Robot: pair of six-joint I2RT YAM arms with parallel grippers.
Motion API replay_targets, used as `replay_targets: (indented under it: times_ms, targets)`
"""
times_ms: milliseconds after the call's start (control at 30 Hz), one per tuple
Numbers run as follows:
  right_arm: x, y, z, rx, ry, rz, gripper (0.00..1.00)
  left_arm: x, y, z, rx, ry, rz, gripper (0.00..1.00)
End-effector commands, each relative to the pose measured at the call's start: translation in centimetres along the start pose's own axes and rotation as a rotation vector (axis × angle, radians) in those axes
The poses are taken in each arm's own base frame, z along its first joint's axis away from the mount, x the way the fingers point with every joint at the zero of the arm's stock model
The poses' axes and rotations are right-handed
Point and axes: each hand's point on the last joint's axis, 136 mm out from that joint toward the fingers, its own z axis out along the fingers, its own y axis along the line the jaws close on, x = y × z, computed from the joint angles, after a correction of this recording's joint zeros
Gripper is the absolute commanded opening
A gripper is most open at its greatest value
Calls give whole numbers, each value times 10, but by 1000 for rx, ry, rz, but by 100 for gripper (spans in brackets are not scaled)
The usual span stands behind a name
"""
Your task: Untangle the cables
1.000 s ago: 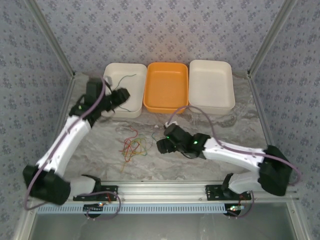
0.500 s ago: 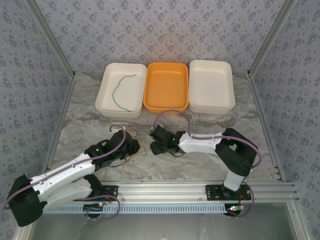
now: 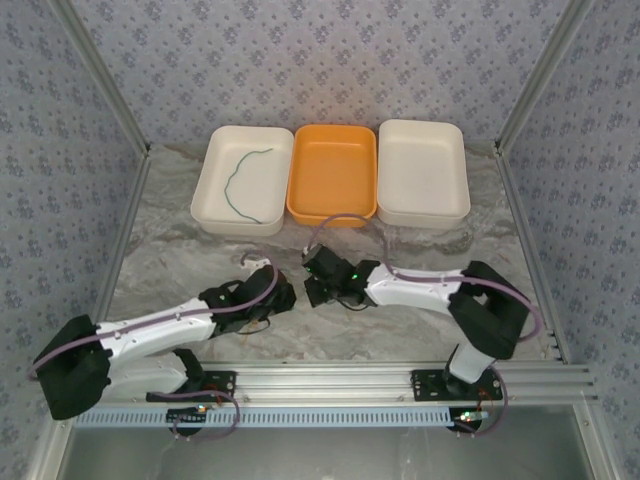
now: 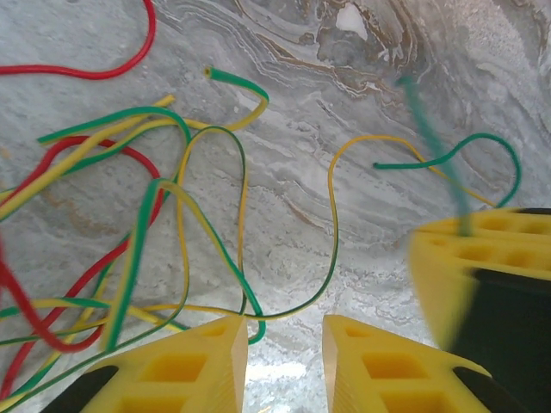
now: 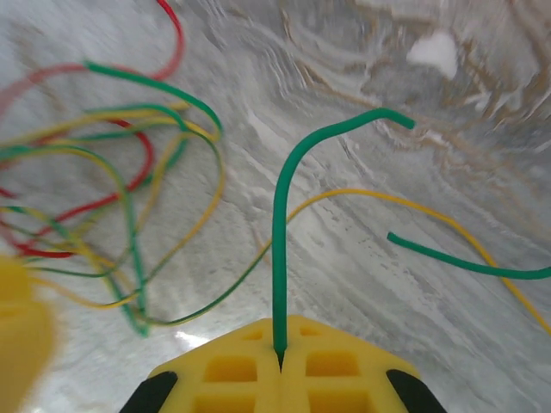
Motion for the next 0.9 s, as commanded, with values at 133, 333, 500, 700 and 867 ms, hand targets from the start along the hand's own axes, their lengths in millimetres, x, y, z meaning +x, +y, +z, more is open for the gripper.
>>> replay_targets:
  times_ms: [133, 333, 500, 700, 867]
  targets:
    - [-30, 13, -73, -196, -96, 71, 0, 0, -4, 39, 4, -2, -17, 22]
    - [-59, 13, -137, -370, -205, 177, 0, 3, 12, 65, -57, 3, -33, 13]
    - [-75, 4, -186, -428, -295, 220, 0, 0, 11, 68, -65, -7, -33, 9]
    - [-89, 1, -228, -519, -371, 235, 0, -21, -18, 34, 0, -76, 1, 21]
    - [-92, 7, -249, -566, -389, 204, 0, -72, -63, -50, 135, -244, 39, 57]
